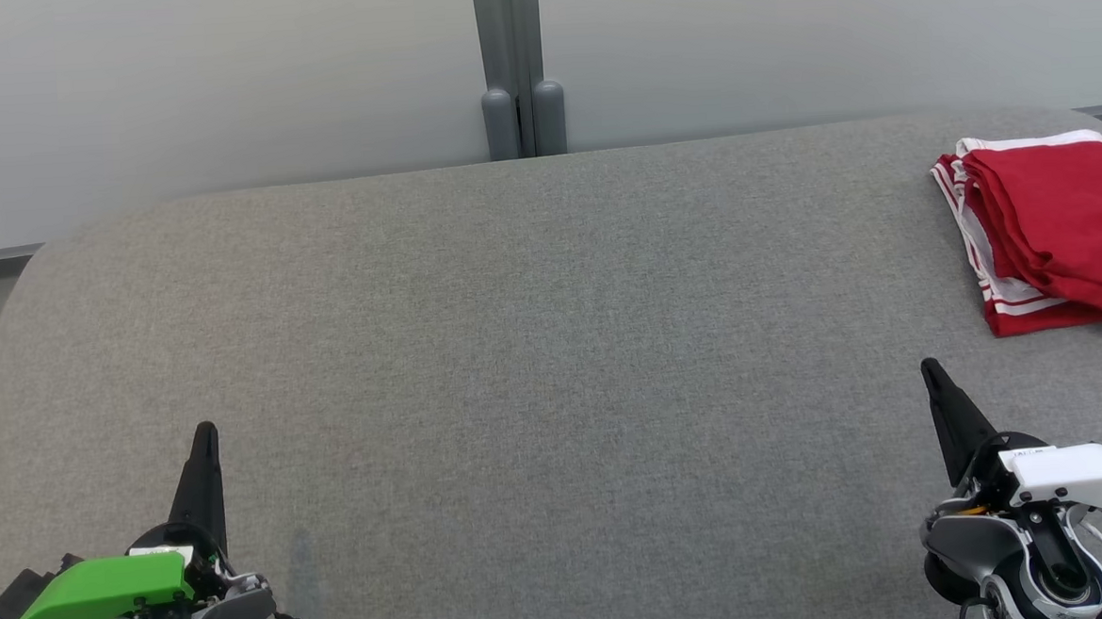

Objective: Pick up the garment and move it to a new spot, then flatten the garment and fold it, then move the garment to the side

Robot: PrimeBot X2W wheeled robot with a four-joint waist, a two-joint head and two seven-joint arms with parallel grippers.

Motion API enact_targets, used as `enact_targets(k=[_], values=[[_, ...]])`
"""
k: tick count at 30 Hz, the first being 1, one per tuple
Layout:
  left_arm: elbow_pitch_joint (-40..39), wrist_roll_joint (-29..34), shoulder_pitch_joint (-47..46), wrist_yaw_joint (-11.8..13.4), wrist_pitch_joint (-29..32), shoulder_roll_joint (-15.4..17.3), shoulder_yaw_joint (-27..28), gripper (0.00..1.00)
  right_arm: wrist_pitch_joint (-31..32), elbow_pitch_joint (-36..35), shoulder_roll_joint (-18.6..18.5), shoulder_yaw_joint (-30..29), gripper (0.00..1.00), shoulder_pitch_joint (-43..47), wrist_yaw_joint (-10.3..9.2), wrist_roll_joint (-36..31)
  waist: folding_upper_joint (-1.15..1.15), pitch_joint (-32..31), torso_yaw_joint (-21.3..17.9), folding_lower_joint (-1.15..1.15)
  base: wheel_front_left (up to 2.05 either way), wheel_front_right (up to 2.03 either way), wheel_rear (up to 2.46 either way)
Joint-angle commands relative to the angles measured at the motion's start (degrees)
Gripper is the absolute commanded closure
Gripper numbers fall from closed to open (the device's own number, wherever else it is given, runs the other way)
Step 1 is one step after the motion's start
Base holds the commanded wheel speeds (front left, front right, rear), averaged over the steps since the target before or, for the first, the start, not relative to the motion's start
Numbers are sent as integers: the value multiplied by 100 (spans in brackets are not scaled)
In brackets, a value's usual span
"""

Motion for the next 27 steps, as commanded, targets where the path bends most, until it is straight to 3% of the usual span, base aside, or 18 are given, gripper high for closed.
enact_targets(k=[1,27], values=[[-17,-4,-58,-31,26,40,18,100,24,13,-7,-15,100,-35,2,2,0,0,0,0,0,0,0],[-18,-4,-58,-28,25,40,18,100,28,13,3,-28,100,-37,2,-12,0,0,0,0,0,0,0]])
